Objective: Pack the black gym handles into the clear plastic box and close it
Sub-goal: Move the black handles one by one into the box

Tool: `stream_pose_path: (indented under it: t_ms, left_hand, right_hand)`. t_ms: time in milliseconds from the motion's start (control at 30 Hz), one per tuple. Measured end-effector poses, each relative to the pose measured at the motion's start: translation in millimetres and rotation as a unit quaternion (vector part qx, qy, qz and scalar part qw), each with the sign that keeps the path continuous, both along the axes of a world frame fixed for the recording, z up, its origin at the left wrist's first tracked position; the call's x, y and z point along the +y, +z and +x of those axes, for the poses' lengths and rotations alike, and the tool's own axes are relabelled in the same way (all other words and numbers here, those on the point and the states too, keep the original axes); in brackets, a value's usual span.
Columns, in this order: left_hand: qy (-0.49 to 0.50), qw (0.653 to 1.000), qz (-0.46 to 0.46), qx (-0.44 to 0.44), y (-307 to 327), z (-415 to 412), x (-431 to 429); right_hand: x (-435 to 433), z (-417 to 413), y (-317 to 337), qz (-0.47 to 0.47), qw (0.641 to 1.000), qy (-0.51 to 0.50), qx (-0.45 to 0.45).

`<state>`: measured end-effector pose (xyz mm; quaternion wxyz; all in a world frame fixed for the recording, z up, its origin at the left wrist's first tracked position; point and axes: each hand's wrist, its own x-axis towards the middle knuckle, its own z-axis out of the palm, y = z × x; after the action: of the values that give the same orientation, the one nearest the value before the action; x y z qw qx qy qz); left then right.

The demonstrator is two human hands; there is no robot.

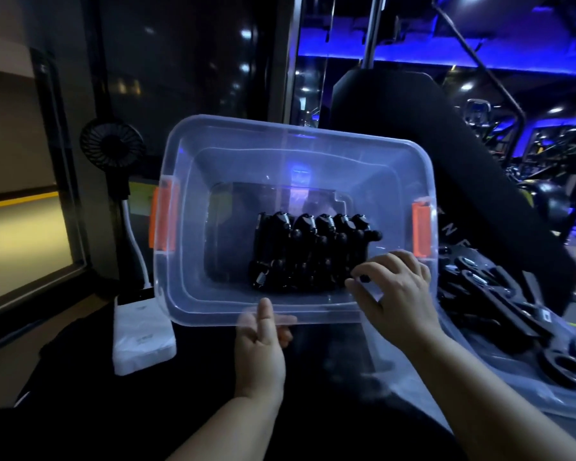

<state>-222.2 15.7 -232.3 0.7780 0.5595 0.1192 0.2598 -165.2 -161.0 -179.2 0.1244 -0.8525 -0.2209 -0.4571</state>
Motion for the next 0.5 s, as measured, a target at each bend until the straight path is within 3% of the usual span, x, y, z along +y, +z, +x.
stream_pose_path:
  t_ms: [167, 267, 500]
  left_hand:
    - [0.002, 1.0, -0.013, -0.016, -0.1, 0.6, -4.5]
    - [0.002, 1.0, -0.017, -0.02, 0.3, 0.9, -4.5]
    - [0.002, 0.999, -0.024, -0.024, 1.3, 0.0, -10.5]
  right_hand:
    - [-61.9, -8.2, -13.0, 0.057, 0.998, -0.024, -0.013]
    - [-97.1, -10.2, -18.8, 0.097, 0.987, -0.126, 0.037]
    - [-144.3, -12.1, -37.5, 0.102, 0.896, -0.375, 0.216]
